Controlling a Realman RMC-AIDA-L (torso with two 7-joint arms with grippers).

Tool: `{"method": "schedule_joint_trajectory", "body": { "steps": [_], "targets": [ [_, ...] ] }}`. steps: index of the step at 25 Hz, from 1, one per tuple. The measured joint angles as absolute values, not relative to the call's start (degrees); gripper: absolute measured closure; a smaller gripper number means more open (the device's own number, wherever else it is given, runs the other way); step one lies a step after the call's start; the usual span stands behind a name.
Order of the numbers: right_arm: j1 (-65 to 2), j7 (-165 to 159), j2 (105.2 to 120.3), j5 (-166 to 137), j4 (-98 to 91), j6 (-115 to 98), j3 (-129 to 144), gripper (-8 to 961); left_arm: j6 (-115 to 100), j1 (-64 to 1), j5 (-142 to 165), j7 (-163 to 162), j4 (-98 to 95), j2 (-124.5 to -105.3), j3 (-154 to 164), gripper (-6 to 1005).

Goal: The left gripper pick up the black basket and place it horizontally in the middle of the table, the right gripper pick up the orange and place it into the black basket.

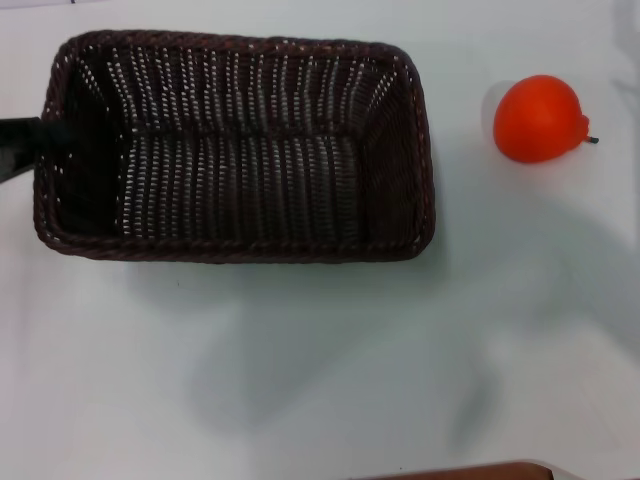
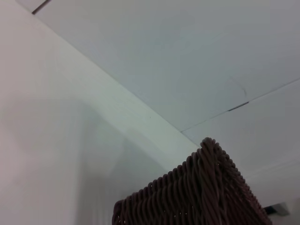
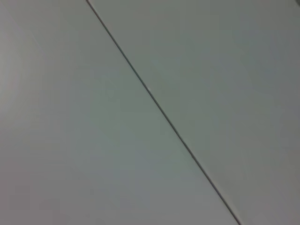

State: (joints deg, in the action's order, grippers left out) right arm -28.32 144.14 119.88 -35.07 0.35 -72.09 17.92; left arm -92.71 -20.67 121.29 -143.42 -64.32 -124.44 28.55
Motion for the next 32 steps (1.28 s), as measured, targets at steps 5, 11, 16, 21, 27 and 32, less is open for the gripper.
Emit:
{"method": "schedule_joint_trajectory", "body": {
  "steps": [5,11,16,21,27,32],
  "targets": [
    [-29.17,144.14,119.75,-35.07,0.35,-71.90,17.93,163,-90.98,-20.26,120.09,-140.43,-58.80,-124.22,28.59,713],
    [-30.03,144.14,119.81,-35.13,0.35,-71.29,18.23,163,-89.87,-19.42,120.16,-140.10,-55.74,-124.14,28.57,694],
    [-30.17,144.14,119.81,-35.27,0.35,-70.92,18.36,163,-89.81,-18.41,119.61,-140.13,-54.89,-124.11,28.17,678],
    [-30.06,144.14,119.84,-35.31,0.35,-70.92,18.37,162,-90.84,-17.47,119.18,-140.13,-54.91,-124.15,28.09,609],
    [-30.02,144.14,119.87,-35.57,0.39,-70.92,19.18,162,-92.03,-17.25,118.20,-139.84,-54.91,-123.97,28.00,510],
    [-30.06,143.42,119.59,-35.63,-1.97,-70.91,25.47,162,-90.39,-17.62,118.42,-136.82,-55.06,-122.35,25.00,494]
  ]
}}
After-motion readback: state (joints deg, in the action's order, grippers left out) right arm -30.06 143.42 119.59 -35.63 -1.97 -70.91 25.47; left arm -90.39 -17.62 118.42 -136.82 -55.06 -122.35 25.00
